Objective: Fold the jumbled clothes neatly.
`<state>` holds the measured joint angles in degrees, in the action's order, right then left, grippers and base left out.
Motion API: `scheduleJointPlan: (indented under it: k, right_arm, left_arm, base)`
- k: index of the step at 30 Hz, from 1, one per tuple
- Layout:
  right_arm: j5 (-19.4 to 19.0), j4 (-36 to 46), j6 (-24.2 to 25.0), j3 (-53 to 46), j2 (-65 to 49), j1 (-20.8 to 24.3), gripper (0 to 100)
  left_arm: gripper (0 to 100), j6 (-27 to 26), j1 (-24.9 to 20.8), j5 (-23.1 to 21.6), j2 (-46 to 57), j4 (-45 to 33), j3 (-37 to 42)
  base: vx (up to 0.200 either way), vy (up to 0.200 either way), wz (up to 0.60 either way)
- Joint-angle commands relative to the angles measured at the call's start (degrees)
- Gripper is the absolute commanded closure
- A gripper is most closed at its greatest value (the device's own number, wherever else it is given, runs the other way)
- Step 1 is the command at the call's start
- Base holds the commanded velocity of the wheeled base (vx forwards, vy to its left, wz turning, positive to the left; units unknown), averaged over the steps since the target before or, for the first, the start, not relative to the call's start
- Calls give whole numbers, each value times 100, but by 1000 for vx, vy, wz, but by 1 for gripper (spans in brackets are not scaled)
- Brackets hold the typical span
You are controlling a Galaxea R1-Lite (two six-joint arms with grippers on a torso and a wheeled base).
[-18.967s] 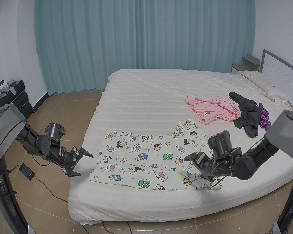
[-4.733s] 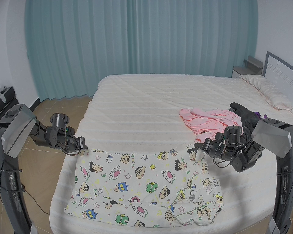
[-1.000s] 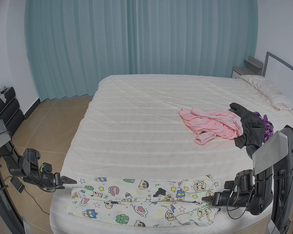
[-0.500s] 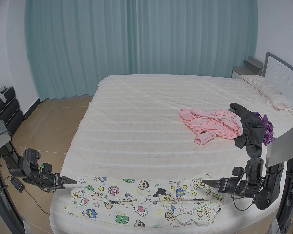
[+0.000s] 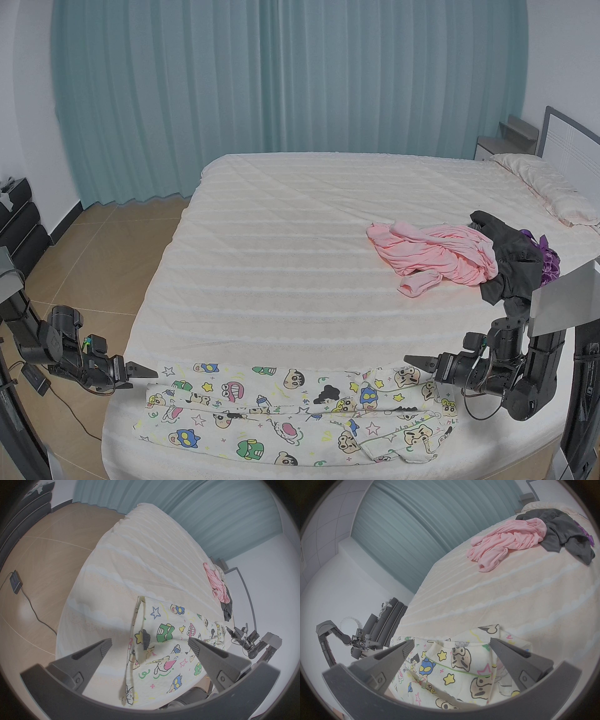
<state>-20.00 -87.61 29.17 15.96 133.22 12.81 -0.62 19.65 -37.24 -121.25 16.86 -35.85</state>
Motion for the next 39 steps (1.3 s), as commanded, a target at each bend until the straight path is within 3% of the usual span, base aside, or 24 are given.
scheduleJointPlan:
  k: [1, 9, 17, 23, 24, 32, 39]
  right_arm:
    - [-3, 16, -17, 92, 257, 90, 100]
    - [41, 7, -34, 171, 565, 46, 100]
    - [23, 34, -34, 48, -68, -306, 100]
    - [5, 139, -52, 65, 213, -183, 100]
    - [14, 139, -52, 101, 292, -156, 0]
    - [58, 227, -43, 558, -94, -288, 0]
    - [146, 2029, -17, 1779, -903, 204, 0]
  left_arm:
    - [0, 1, 4, -2, -13, 2, -1]
    - [0, 1, 4, -11, -22, 2, 8]
    - [0, 1, 4, -2, -22, 2, 8]
    - [0, 1, 4, -2, -22, 2, -1]
    - [0, 1, 4, -2, -22, 2, -1]
    - [0, 1, 4, -2, -22, 2, 8]
    - [0, 1, 4, -2, -22, 2, 8]
  base:
    - [0, 0, 0]
    - [0, 0, 0]
    - [0, 0, 0]
    - [0, 0, 0]
    - [0, 0, 0]
    - [0, 0, 0]
    - [0, 0, 0]
